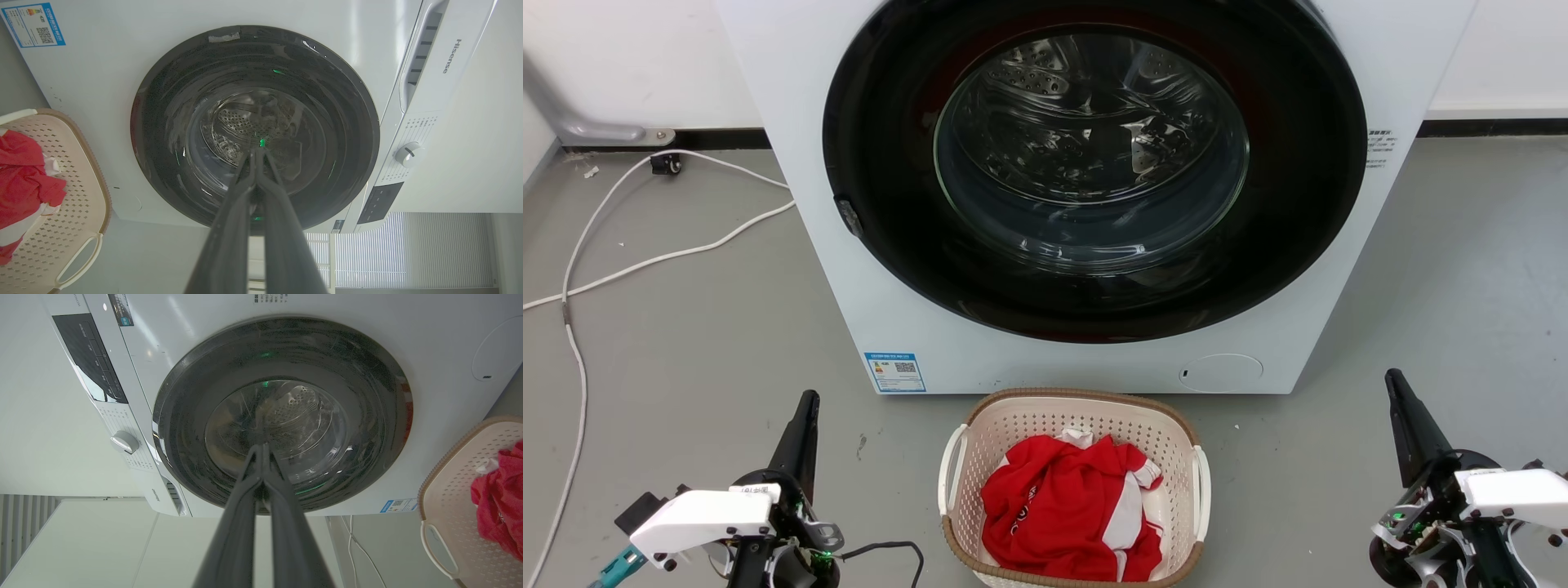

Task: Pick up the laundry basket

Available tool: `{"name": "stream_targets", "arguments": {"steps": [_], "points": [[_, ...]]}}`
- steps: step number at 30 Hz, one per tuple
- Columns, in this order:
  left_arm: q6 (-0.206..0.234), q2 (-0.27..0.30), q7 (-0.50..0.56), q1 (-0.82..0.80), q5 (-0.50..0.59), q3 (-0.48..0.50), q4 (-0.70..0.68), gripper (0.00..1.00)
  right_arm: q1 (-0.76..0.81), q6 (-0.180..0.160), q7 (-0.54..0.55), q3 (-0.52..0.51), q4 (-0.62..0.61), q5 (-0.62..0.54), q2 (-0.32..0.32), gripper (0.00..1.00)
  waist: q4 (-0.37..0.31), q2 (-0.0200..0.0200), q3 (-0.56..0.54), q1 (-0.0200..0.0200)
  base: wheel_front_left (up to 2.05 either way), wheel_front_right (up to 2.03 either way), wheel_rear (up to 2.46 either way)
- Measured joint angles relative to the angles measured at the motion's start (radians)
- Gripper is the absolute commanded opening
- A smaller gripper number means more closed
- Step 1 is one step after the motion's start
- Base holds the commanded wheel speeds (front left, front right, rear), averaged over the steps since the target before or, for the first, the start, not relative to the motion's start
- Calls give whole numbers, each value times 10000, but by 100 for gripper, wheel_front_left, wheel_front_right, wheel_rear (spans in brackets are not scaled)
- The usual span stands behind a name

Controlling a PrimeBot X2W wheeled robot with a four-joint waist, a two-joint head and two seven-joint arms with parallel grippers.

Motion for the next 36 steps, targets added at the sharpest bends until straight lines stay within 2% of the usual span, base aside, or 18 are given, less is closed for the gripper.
{"name": "stream_targets", "arguments": {"steps": [23,24,36], "points": [[0,-15,38,-1,27,17,2,0,0,0,2,-6,2,-2,2,0,0,-1,0,0,0,0,0],[0,-17,40,-1,27,19,2,100,0,0,2,-6,2,-2,2,100,0,0,0,0,0,0,0],[0,-84,-349,338,267,-497,194,100,347,-2,-376,295,249,-213,33,100,0,0,11,0,0,0,0]]}}
